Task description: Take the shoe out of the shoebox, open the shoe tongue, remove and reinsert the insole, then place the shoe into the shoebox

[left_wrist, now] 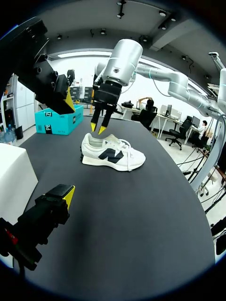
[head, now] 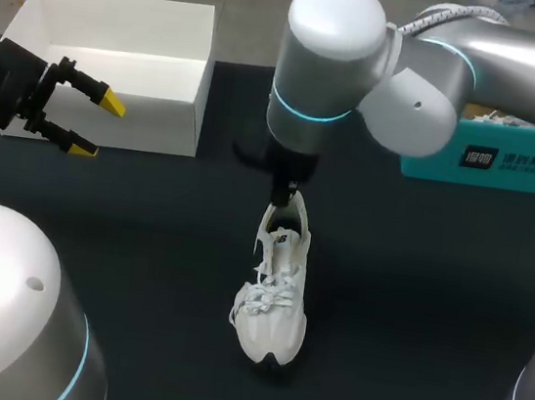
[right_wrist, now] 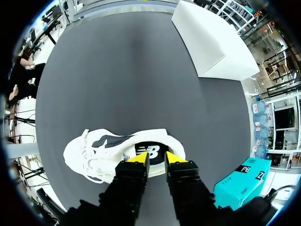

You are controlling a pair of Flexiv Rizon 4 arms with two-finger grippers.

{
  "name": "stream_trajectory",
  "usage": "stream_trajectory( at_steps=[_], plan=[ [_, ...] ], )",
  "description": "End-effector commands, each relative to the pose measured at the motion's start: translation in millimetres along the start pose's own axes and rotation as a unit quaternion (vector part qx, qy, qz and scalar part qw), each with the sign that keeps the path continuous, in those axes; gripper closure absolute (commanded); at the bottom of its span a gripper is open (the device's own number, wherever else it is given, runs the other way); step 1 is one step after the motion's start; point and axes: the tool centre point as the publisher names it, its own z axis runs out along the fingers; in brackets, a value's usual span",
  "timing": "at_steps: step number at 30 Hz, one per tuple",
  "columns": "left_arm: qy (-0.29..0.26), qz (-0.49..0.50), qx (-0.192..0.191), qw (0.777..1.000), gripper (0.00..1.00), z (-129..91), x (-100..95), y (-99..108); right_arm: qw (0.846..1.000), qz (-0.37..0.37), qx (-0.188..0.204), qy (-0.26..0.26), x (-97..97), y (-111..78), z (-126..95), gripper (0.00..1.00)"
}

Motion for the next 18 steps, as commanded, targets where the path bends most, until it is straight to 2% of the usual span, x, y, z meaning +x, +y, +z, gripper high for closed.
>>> stream_trajectory(
  at_steps=[1,11,18],
  plan=[
    [0.002,0.0,-0.001,1.0,0.0,0,-0.4,-1,1.0,0.004,-0.004,0.0,-10.8,-5.2,7,0.0],
    [0.002,0.0,-0.001,1.0,0.0,0,-0.4,-1,1.0,-0.013,0.012,-0.016,-27.9,-16.3,17,0.0],
    [0.002,0.0,-0.001,1.0,0.0,0,-0.4,-1,0.999,-0.034,0.03,-0.02,-37.9,-14.7,30,0.0]
  ],
)
